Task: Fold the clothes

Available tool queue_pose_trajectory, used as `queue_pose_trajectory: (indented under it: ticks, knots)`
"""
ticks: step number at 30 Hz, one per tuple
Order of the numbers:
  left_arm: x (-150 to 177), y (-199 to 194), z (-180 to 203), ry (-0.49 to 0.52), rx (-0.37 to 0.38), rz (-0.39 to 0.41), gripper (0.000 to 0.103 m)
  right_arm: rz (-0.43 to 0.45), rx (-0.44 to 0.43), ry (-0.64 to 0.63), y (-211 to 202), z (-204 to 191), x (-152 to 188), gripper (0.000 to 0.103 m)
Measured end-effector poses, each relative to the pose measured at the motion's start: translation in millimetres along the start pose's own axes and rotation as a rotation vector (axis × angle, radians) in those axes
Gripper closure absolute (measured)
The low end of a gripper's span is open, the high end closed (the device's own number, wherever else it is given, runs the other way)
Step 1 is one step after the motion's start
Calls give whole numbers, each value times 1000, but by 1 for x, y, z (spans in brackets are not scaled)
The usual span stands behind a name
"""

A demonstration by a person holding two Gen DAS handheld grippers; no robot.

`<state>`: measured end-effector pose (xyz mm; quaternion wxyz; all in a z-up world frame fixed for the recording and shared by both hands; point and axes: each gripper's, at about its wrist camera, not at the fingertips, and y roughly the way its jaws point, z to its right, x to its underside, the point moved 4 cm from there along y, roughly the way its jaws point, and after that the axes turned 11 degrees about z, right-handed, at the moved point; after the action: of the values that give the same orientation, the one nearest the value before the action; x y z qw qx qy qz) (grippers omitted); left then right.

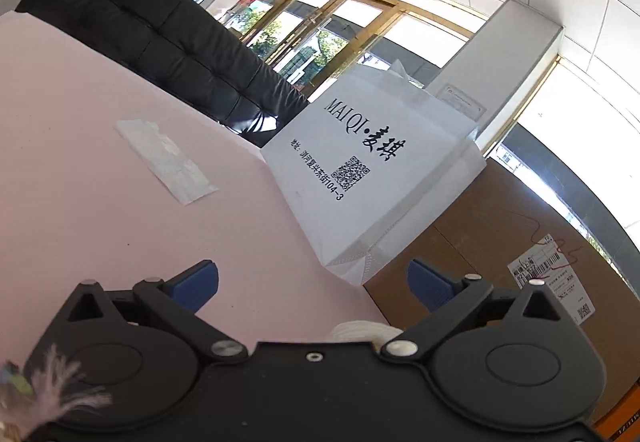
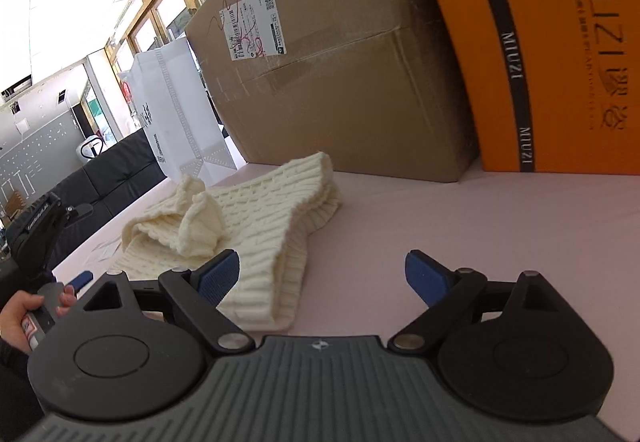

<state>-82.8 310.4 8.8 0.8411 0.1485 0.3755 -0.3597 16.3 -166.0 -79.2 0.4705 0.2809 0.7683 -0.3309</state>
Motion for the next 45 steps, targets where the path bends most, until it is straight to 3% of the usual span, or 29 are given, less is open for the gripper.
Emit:
queue_pose_trajectory:
  ticks: [1,4,7,13,16,21,24,28,34,38,45]
  knots:
    - [1,-4,7,36,31,11,0,2,16,-18,-12,8,1,0]
    - [6,-18,34,163,142,29,0,14,60,-26,-53,38,-1,0]
    - [25,-34,68,326,275,-39,0,28,110,-34,-86,65,-4,0]
    - [84,-93,137,511,461,-291,0,-6,180,-73,-134,105,-1,0]
    - [120,-121,171,606,500,-434,0,-34,210,-55,-153,121,3,0]
    - [173,-164,205,753,571,-525,0,-21,361,-42,-179,136,5,0]
    - [189,-169,211,789,559,-561,0,-28,408,-44,-190,145,6,0]
    - [202,-170,206,821,476,-627,0,-62,456,-36,-193,163,5,0]
    - [217,-165,203,857,443,-662,0,-41,549,-10,-200,189,-2,0]
    - [219,-163,204,850,445,-655,0,-45,618,-15,-201,198,-2,0]
    - [220,-161,205,823,446,-656,0,-89,654,-77,-193,195,1,0]
